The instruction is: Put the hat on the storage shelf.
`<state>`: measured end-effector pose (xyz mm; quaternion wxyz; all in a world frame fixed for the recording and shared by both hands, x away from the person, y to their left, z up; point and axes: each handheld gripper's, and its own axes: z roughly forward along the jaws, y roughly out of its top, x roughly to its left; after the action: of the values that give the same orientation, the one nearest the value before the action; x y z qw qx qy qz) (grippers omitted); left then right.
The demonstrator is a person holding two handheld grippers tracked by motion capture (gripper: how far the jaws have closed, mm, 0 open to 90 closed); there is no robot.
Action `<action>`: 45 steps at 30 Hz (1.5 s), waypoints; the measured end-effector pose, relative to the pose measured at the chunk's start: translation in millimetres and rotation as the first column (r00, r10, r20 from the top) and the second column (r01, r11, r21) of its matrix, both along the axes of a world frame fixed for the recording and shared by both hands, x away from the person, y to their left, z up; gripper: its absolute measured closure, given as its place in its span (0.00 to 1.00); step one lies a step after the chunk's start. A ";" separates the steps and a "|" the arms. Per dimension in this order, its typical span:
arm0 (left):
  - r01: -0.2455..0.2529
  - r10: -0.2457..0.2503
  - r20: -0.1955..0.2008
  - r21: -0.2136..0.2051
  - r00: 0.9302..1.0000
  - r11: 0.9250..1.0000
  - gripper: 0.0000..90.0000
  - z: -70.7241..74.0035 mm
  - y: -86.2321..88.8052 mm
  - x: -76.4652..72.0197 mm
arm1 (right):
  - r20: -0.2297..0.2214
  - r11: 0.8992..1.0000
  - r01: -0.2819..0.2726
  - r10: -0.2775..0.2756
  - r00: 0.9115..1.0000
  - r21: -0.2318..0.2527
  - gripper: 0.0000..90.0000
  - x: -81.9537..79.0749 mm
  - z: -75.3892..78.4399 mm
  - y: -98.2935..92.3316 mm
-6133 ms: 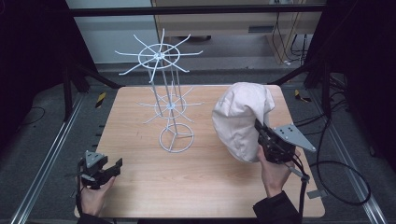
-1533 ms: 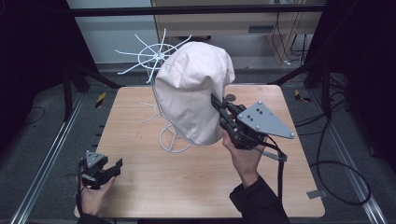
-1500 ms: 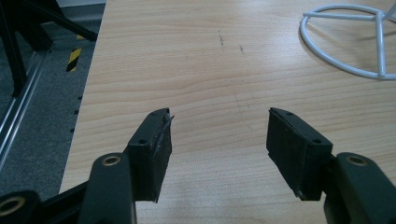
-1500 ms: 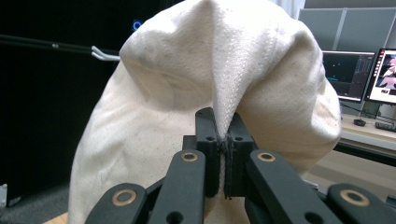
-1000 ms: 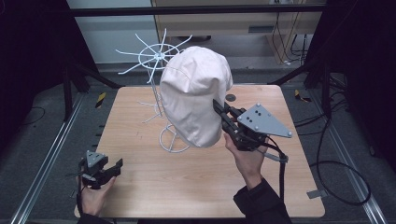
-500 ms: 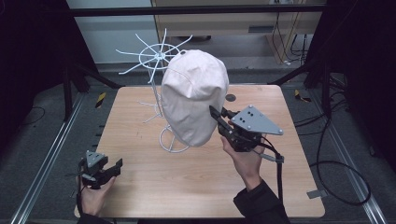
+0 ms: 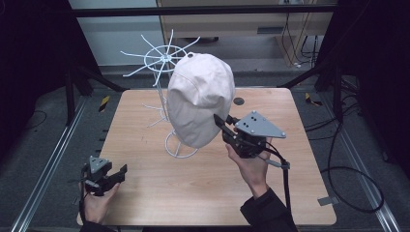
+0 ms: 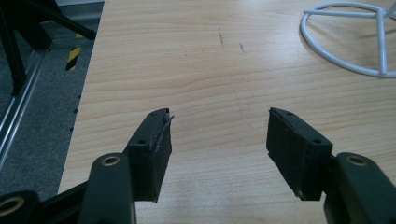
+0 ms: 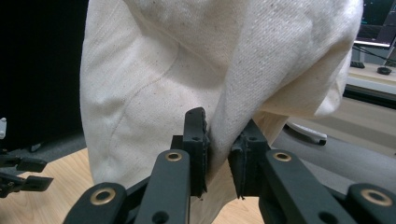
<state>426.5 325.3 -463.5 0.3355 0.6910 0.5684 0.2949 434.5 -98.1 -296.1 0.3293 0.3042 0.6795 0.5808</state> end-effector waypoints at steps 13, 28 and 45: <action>0.003 -0.003 -0.004 0.001 1.000 1.000 0.44 -0.3 -0.2 0.2 | -0.040 1.000 -0.002 0.003 0.999 0.023 0.73 3.0 -3.9 -0.5; 0.003 -0.003 -0.005 0.001 1.000 1.000 0.44 -0.8 -0.4 0.4 | -0.064 0.998 -0.001 0.005 0.998 0.062 0.32 0.7 -6.7 -6.2; 0.006 -0.006 -0.006 -0.001 1.000 1.000 0.44 -1.4 -1.3 0.2 | -0.136 0.999 0.045 -0.041 0.990 0.025 0.13 -3.6 -48.4 -41.8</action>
<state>426.8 324.0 -464.9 0.3349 0.6934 0.5676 0.2914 430.9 -139.9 -344.4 0.2905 0.3620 0.6852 0.5613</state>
